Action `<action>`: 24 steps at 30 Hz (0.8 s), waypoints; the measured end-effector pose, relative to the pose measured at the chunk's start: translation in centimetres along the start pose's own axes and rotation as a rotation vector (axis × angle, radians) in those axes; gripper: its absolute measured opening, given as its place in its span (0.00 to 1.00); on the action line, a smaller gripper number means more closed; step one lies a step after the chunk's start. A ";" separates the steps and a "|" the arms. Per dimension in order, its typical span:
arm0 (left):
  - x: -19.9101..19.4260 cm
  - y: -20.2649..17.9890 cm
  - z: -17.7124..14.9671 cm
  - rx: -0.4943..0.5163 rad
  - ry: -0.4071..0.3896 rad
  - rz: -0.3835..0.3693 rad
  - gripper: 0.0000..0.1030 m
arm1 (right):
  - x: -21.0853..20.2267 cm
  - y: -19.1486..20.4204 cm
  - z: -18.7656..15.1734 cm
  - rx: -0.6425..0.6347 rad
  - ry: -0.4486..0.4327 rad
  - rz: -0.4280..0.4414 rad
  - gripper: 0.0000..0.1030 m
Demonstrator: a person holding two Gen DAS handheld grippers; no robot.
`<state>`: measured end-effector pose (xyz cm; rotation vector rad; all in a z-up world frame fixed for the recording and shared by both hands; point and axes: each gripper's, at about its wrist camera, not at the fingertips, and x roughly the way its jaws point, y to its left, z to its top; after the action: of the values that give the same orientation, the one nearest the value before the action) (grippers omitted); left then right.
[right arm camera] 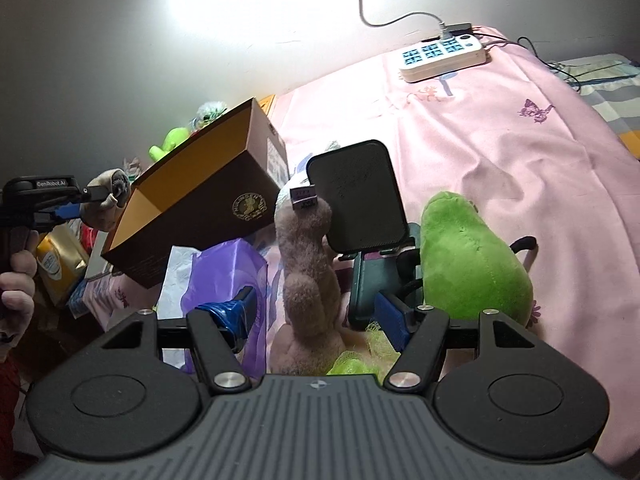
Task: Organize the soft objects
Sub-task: 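Lift the sock with the left gripper and carry it over the brown box, then open the left gripper to drop the sock into the box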
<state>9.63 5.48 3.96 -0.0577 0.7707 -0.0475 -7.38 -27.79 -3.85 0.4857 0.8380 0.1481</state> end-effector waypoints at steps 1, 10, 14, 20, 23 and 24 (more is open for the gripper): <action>1.4 0.4 0.5 -0.001 0.013 0.007 0.41 | 0.0 0.0 0.0 0.012 -0.006 -0.013 0.49; 11.4 2.2 1.7 0.016 0.127 0.064 0.41 | 1.7 1.5 0.3 0.074 -0.034 -0.121 0.49; 13.5 2.4 1.7 0.042 0.161 0.092 0.44 | 2.5 2.1 0.3 0.094 -0.032 -0.154 0.49; 14.3 2.5 1.9 0.080 0.165 0.128 0.68 | 3.6 3.0 0.2 0.112 -0.022 -0.173 0.49; 13.9 2.5 1.9 0.100 0.146 0.133 0.75 | 4.2 3.5 0.2 0.112 -0.016 -0.177 0.49; 13.7 2.5 1.9 0.105 0.147 0.134 0.75 | 4.4 3.8 0.3 0.111 -0.015 -0.176 0.49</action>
<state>20.86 7.20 -4.37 0.0980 0.9160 0.0359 -4.05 -23.19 -4.89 0.5138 0.8736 -0.0644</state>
